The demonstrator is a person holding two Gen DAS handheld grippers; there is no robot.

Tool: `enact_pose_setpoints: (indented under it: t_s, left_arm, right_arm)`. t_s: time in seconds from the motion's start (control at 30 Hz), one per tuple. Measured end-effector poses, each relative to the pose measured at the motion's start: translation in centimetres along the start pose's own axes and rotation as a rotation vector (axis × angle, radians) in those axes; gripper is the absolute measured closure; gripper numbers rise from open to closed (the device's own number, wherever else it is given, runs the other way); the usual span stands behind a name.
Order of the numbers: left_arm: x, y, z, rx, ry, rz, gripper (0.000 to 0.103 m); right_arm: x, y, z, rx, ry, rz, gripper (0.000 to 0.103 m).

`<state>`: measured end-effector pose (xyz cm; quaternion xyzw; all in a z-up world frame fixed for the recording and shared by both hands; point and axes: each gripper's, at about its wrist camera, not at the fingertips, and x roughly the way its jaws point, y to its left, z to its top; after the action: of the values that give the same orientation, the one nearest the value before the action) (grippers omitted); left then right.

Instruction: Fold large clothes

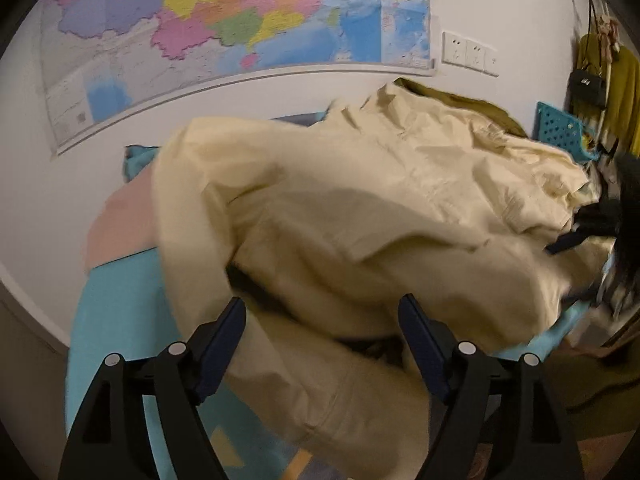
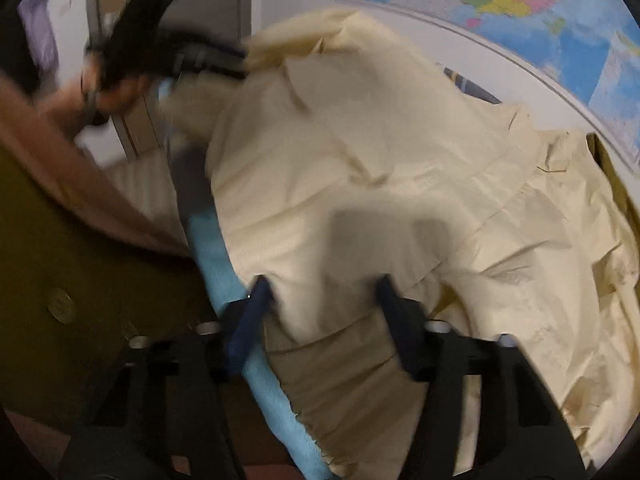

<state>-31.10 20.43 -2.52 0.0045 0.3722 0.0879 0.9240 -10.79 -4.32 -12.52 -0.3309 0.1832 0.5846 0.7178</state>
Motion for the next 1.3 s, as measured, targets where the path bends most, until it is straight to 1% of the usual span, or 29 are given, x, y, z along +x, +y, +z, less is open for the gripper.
enact_pose_setpoints:
  t_s: [0.03,0.07,0.1,0.17,0.2,0.23,0.27,0.3,0.33,0.37,0.4,0.43,0.5,0.57,0.63,0.67,0.7,0.77,0.83,0.9,1.0,1.03,1.07,1.1,1.13,1.17,1.2,1.23,1.3]
  left_arm:
    - [0.3,0.3,-0.2,0.013,0.014,0.042,0.031]
    - [0.8,0.6,-0.3,0.029,0.044,0.128,0.035]
    - [1.2,1.0,-0.5,0.032,0.077,0.197,0.042]
    - [2.7,2.7,-0.4,0.018,0.170,0.366,0.049]
    - [3.5,4.0,-0.5,0.005,0.219,0.484,0.056]
    - [3.8,4.7,-0.6,-0.006,0.242,0.547,0.059]
    - [3.3,5.8,-0.5,-0.062,0.226,0.558,0.059]
    - [2.2,6.2,-0.4,-0.106,0.181,0.495,0.059]
    - [0.8,6.2,-0.3,-0.141,0.111,0.389,0.057]
    - [-0.1,6.0,-0.3,-0.149,0.065,0.325,0.052]
    - [-1.5,5.1,-0.4,-0.133,-0.009,0.223,0.041]
    - [-2.1,4.5,-0.5,-0.113,-0.040,0.178,0.038]
    - [-3.2,2.4,-0.8,-0.041,-0.090,0.079,0.037]
    - [-3.4,0.1,-1.3,0.032,-0.102,0.000,0.036]
    - [-3.0,-2.1,-1.9,0.083,-0.080,-0.070,0.036]
    - [-2.6,-3.2,-2.4,0.119,-0.065,-0.099,0.036]
    - [-2.3,-4.2,-2.8,0.151,-0.054,-0.118,0.035]
    - [-1.5,-5.4,-3.3,0.177,-0.034,-0.166,0.032]
    - [-0.7,-6.4,-3.3,0.178,-0.018,-0.198,0.028]
    - [0.3,-7.3,-3.0,0.165,-0.026,-0.203,0.023]
    - [2.1,-7.2,-1.7,0.048,-0.016,-0.239,0.023]
    - [2.6,-6.9,-1.3,0.007,-0.014,-0.246,0.025]
    - [3.3,-6.4,-1.1,-0.051,-0.006,-0.252,0.029]
    - [3.7,-6.0,-0.7,-0.081,0.005,-0.236,0.051]
    - [4.4,-5.8,-0.5,-0.106,0.026,-0.210,0.076]
    - [4.9,-5.6,-0.5,-0.126,0.051,-0.200,0.080]
    - [5.0,-5.2,-0.6,-0.153,0.062,-0.203,0.090]
    - [4.6,-5.0,-0.6,-0.159,0.059,-0.203,0.091]
    - [2.9,-4.9,-0.8,-0.147,0.045,-0.205,0.092]
  right_arm:
    - [-0.5,-0.7,0.2,0.032,-0.015,-0.029,0.097]
    - [-1.4,-1.6,0.7,0.078,-0.039,-0.066,0.103]
    - [-2.5,-3.5,1.2,0.133,-0.082,-0.085,0.102]
    - [-3.5,-5.8,1.7,0.205,-0.122,-0.060,0.101]
    - [-3.6,-6.2,1.9,0.217,-0.127,-0.052,0.096]
    - [-3.7,-6.0,2.0,0.208,-0.127,-0.048,0.091]
    - [-3.5,-5.0,2.0,0.167,-0.115,-0.029,0.074]
    - [-3.3,-3.6,2.0,0.120,-0.105,-0.013,0.052]
    - [-2.8,-2.3,2.1,0.088,-0.093,0.002,0.042]
    - [-2.1,-0.9,2.0,0.044,-0.073,0.020,0.034]
    - [-1.4,0.0,1.7,0.009,-0.059,0.026,0.034]
    - [-0.2,1.3,1.8,-0.051,-0.023,0.032,0.032]
    - [1.7,3.5,1.2,-0.158,0.045,-0.016,0.031]
    - [2.7,3.9,0.9,-0.222,0.073,-0.064,0.030]
    - [2.0,3.3,1.3,-0.193,0.052,-0.038,0.035]
    - [1.1,2.8,1.5,-0.166,0.024,-0.022,0.041]
    - [0.5,2.3,1.9,-0.140,-0.003,-0.014,0.053]
    - [-1.0,1.1,2.8,-0.077,-0.053,-0.020,0.069]
    - [-2.1,-0.5,3.8,-0.019,-0.103,-0.045,0.074]
    - [-2.6,-1.6,4.4,0.017,-0.133,-0.052,0.072]
    - [-1.0,-1.1,4.4,0.011,-0.104,-0.024,0.072]
    - [-0.6,-0.6,4.0,0.004,-0.088,-0.022,0.070]
    - [-0.3,0.0,3.6,-0.001,-0.078,-0.010,0.065]
    - [-0.3,0.4,3.2,0.001,-0.075,-0.002,0.056]
    - [-0.6,0.4,2.6,0.018,-0.076,-0.002,0.052]
    - [-1.1,0.2,2.2,0.041,-0.086,-0.005,0.047]
    - [-2.2,-0.5,1.4,0.084,-0.111,0.001,0.044]
    - [-3.2,-1.2,0.8,0.127,-0.132,-0.017,0.042]
    - [-6.1,-4.0,-1.5,0.284,-0.182,-0.078,0.035]
